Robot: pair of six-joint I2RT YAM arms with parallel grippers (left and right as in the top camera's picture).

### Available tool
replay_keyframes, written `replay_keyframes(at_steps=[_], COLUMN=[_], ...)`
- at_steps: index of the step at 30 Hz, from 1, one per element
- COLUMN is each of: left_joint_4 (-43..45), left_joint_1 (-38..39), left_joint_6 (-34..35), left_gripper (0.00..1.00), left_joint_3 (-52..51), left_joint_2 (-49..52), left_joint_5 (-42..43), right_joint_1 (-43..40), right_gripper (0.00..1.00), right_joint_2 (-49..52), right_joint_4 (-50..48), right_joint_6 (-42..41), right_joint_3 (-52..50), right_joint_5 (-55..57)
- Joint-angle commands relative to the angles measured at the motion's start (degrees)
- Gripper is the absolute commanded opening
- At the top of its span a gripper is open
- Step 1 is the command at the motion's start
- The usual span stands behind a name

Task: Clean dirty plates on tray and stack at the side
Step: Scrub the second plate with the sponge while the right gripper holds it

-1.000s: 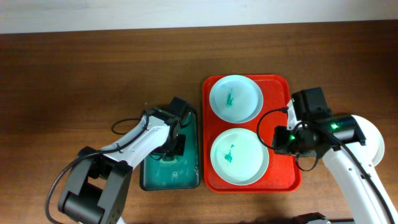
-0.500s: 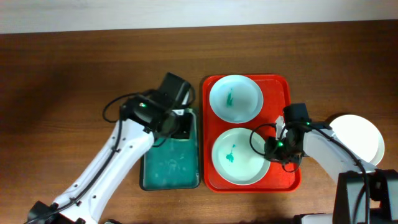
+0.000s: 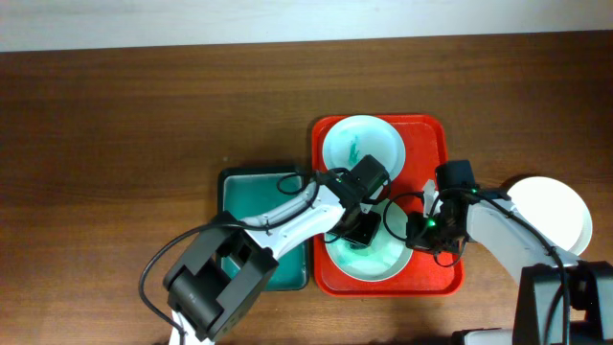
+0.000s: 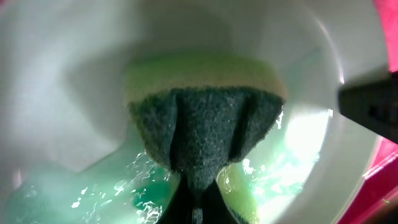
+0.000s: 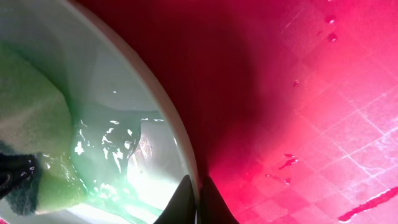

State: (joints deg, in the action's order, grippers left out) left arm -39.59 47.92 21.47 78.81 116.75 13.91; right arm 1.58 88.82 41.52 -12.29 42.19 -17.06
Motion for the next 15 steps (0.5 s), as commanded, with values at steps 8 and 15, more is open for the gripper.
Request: replay_keyframes(at_steps=[8,15], left_joint_4=[-0.46,-0.57], left_joint_1=[-3.45,0.48], left_joint_6=[3.37,2.86], left_gripper=[0.0,0.0], left_joint_3=[1.97,2.14], left_joint_2=[2.64,7.28], left_joint_5=[2.82,13.97], right_joint_1=[0.33,0.33], right_gripper=[0.05,0.05], right_joint_2=[0.35,0.35], right_joint_4=[0.7,1.09], right_joint_6=[-0.61,-0.61], right_joint_3=[-0.79,-0.79], right_joint_5=[2.51,2.49])
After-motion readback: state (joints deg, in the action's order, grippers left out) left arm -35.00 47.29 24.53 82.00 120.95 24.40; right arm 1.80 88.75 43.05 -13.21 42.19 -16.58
